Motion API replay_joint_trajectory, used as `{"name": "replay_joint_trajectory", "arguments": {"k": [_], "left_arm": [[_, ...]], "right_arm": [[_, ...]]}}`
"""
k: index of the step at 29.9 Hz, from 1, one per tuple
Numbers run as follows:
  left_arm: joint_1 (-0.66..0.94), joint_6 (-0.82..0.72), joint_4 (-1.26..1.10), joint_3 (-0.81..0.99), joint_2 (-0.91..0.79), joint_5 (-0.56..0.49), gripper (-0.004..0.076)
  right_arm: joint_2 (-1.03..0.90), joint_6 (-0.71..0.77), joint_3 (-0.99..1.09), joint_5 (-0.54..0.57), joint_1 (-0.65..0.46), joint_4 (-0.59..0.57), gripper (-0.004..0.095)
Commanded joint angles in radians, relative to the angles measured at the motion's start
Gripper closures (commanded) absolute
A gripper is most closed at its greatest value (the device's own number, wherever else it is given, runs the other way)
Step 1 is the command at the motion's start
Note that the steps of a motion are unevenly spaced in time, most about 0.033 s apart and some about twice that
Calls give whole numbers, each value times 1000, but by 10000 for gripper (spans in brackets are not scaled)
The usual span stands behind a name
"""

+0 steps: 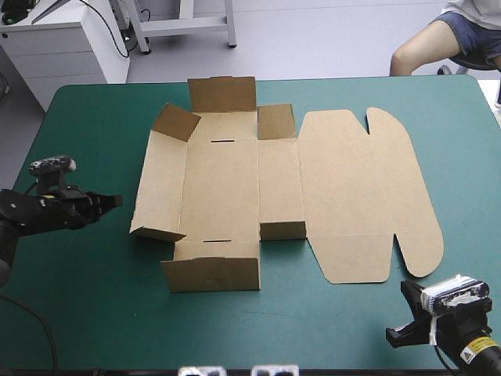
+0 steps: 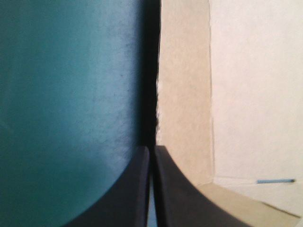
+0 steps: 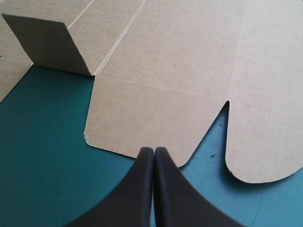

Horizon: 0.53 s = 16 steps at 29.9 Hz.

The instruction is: Fold the box

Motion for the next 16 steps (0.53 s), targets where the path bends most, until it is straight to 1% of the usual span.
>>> {"name": "replay_joint_trajectory", "arguments": {"k": [1, 4, 5, 7, 9, 11, 13, 14, 16], "left_arm": [[128, 148, -291, -98, 77, 131, 707], [179, 168, -344, -181, 196, 312, 709], [182, 167, -344, -209, 237, 356, 710], [180, 162, -357, -248, 301, 406, 710], [180, 162, -390, -266, 347, 430, 710], [180, 170, -396, -268, 372, 428, 708], [180, 222, -389, -268, 384, 418, 696], [180, 246, -378, -268, 389, 417, 678], [180, 234, -376, -268, 393, 411, 624]], "right_arm": [[12, -6, -31, -69, 2, 5, 928], [12, -6, -31, -69, 2, 5, 928], [12, -6, -31, -69, 2, 5, 928], [12, -6, -31, -69, 2, 5, 928], [12, -6, -31, -69, 2, 5, 928], [12, -6, -31, -69, 2, 5, 928], [12, -6, -31, -69, 2, 5, 928], [12, -6, -31, -69, 2, 5, 928], [12, -6, -31, -69, 2, 5, 928]]}}
